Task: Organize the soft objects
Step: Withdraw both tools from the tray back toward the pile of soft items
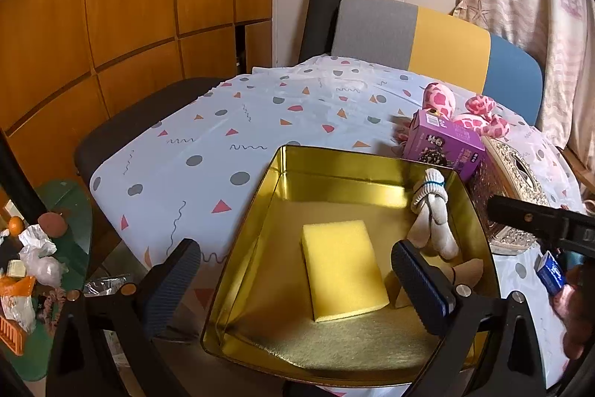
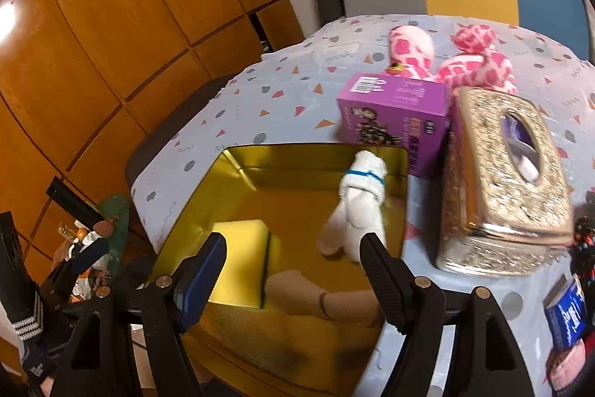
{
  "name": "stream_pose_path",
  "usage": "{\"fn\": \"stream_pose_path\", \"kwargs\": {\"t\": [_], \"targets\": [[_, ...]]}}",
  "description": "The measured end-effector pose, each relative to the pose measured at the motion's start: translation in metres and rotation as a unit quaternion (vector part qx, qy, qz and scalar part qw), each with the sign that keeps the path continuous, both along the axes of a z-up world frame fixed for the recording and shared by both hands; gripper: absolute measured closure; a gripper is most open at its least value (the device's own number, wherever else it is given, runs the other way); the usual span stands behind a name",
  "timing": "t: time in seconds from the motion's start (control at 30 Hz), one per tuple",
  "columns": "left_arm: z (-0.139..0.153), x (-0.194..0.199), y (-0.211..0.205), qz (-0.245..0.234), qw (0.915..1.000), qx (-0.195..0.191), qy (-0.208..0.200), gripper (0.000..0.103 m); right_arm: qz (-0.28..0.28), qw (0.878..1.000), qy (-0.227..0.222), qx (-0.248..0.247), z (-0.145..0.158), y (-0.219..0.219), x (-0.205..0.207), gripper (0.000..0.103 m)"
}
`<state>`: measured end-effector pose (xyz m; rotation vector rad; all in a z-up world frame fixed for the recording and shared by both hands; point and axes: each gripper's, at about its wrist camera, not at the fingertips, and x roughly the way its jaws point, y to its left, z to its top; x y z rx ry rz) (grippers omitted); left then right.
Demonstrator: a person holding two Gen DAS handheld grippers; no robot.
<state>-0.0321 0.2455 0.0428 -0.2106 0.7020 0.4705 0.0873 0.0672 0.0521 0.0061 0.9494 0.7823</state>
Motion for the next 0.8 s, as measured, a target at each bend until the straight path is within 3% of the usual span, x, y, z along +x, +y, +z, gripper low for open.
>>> {"fn": "stream_pose_path", "kwargs": {"t": [0.13,0.23,0.33,0.5,0.67,0.8], "targets": [[-0.002,-0.003,0.01,0.014,0.9999,-0.001,0.002,0.0,-0.016,1.0,-0.002,0.003,0.001,-0.018,0.001,0.027],[-0.001,-0.006,0.018,0.028,0.9996,-0.005,0.0,0.0,0.009,1.0,-0.008,-0.008,-0.001,-0.018,-0.005,0.027],[0.0,-0.008,0.021,0.033,0.9994,-0.009,-0.002,0.0,0.062,0.997,-0.023,-0.049,-0.007,-0.001,-0.014,0.027],[0.004,-0.01,0.013,0.022,0.9997,0.002,-0.007,0.0,0.138,0.979,-0.049,-0.14,-0.029,0.034,-0.03,0.027],[0.006,-0.008,0.009,0.014,0.9999,0.006,-0.008,0.0,0.144,0.979,-0.051,-0.138,-0.03,0.035,-0.032,0.027],[0.007,-0.01,0.009,0.01,0.9999,0.005,-0.009,0.0,0.16,0.971,-0.059,-0.168,-0.037,0.046,-0.03,0.027]]}}
